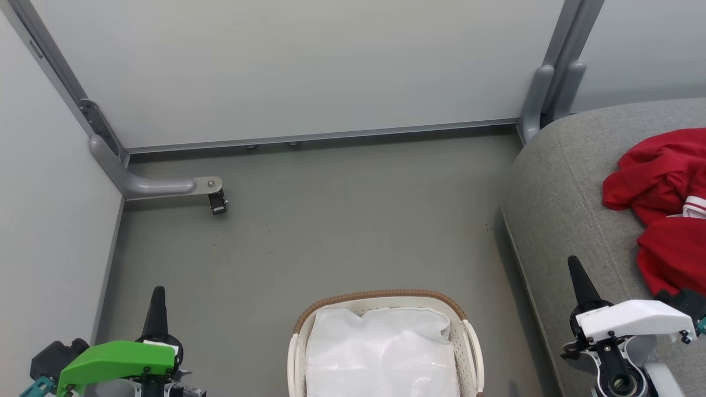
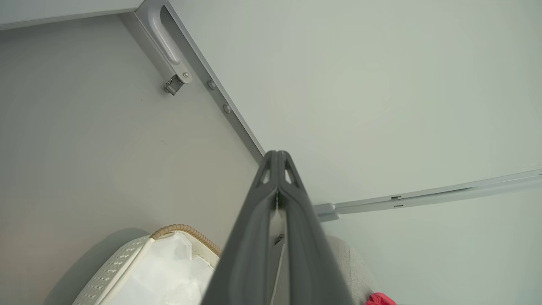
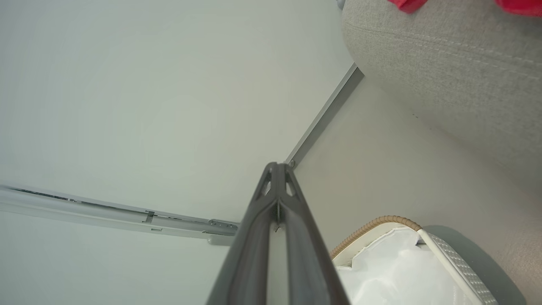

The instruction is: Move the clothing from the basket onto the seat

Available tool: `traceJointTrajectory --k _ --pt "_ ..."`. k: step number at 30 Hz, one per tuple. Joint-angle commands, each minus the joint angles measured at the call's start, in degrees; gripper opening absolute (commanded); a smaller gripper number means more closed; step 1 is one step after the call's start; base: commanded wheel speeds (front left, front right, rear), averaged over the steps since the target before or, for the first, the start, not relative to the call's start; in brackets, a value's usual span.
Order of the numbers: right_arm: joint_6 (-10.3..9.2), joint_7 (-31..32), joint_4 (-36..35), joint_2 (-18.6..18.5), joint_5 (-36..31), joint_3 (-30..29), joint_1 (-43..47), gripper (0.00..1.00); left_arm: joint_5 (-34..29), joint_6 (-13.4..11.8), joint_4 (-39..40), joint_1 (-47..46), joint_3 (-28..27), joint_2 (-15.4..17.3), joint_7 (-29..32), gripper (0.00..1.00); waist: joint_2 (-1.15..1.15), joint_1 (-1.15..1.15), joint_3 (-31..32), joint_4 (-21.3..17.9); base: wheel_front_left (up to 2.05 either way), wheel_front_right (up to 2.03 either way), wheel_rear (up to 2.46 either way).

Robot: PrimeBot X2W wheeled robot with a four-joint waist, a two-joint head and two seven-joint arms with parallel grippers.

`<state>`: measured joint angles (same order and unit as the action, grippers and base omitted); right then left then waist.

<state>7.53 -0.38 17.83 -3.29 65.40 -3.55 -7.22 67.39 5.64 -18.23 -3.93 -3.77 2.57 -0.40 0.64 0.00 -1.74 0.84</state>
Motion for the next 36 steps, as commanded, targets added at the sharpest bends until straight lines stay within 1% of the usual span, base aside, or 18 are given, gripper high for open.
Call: traceJointTrajectory --k 1,19,36 --pt "-0.04 0.52 -0.82 -0.2 1.64 -0.41 0.36 0.0 1.37 0.48 0.8 -1.41 -0.37 0.35 0.44 0.0 -0.35 0.0 0.04 -0.02 0.0 0.0 0.0" --pt "-0.04 3.0 -1.92 0.0 11.21 -1.45 0.53 0.0 10.33 1.03 2.04 -2.05 -1.32 0.4 2.95 0.0 -0.45 0.0 0.57 -0.28 0.0 0.0 0.0" --pt "-0.04 5.05 -2.78 0.18 18.87 -2.33 0.74 0.0 17.52 1.5 2.99 -2.56 -2.16 0.44 5.01 0.0 -0.53 0.0 1.06 -0.53 0.0 0.0 0.0"
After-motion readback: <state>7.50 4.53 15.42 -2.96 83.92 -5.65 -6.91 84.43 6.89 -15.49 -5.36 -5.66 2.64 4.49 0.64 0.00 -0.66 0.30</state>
